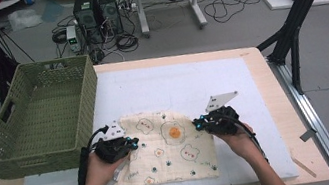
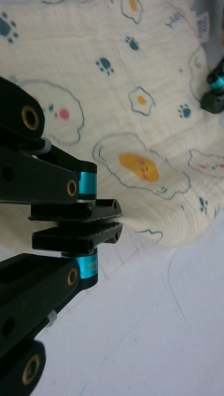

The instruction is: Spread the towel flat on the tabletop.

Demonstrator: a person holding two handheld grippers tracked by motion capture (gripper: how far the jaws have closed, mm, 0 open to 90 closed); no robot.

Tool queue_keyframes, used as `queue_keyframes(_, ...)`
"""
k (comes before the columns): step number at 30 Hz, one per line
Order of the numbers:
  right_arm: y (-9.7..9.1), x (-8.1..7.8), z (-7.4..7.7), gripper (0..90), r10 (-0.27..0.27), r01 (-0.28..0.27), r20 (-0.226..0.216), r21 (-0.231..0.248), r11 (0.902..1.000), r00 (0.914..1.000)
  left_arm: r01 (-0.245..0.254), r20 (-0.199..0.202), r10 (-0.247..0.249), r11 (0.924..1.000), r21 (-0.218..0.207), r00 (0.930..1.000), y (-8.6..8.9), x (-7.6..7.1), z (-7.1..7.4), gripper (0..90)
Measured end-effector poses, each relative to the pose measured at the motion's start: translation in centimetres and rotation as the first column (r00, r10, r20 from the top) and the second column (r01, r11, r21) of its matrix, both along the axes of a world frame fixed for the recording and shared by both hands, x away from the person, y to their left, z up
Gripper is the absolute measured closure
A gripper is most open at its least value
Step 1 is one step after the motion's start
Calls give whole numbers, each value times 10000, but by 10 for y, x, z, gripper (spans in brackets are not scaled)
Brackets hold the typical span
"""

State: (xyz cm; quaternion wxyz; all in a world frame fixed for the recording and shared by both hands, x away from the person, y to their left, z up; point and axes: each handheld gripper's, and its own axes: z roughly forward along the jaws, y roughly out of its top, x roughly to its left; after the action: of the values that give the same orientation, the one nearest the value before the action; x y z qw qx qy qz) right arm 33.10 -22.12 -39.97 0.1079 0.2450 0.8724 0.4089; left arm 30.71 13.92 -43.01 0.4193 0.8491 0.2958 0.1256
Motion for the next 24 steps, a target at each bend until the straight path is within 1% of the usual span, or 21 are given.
queue_keyframes(3,15,-13,-6,864,483,-481,53,-312,9984,9988,82,-60,-81,9999,83,9999,4,-3,0,890)
queue_keyframes(4,19,-16,-9,864,572,-572,-9,-311,9979,9984,88,-148,-87,10000,40,9999,6,-3,-1,890)
queue_keyframes(5,26,-20,-15,863,827,-830,-78,-375,9958,9965,72,-199,-73,10000,-31,9998,6,-4,-2,886)
queue_keyframes(6,29,-23,-18,863,881,-887,-165,-440,9951,9960,113,-280,-115,9999,-82,9995,8,-4,-2,880)
queue_keyframes(8,37,-27,-26,861,1083,-1099,-320,-537,9925,9936,97,-288,-103,9998,-177,9995,8,-3,-4,847)
queue_keyframes(9,43,-30,-32,849,1297,-1334,-495,-805,9878,9903,89,-289,-93,9998,-157,9995,8,-3,-4,836)
queue_keyframes(11,49,-34,-38,809,1473,-1517,-467,-1092,9824,9880,72,-312,-78,9998,-177,9995,8,-3,-5,833)
queue_keyframes(12,49,-35,-38,794,1484,-1522,-442,-1027,9830,9879,75,-336,-80,9999,-148,9994,7,-2,-5,830)
queue_keyframes(14,49,-35,-35,749,1549,-1595,-581,-860,9834,9862,124,-363,-126,9999,-48,9993,5,-2,-7,830)
queue_keyframes(15,48,-35,-33,723,1547,-1583,-479,-832,9839,9868,126,-388,-128,9999,-45,9992,4,-1,-8,825)
queue_keyframes(17,45,-35,-27,714,1507,-1524,-345,-550,9868,9880,154,-380,-154,9999,-6,9992,3,-1,-8,822)
queue_keyframes(20,37,-31,-15,722,1336,-1336,-110,2,9910,9910,111,-439,-110,9999,23,9990,2,1,-9,822)
queue_keyframes(21,35,-29,-13,726,1269,-1269,-12,129,9918,9919,113,-465,-109,9999,95,9989,2,1,-10,822)
queue_keyframes(24,26,-19,-4,789,1048,-1049,41,399,9937,9945,114,-553,-103,9997,195,9984,1,2,-11,822)
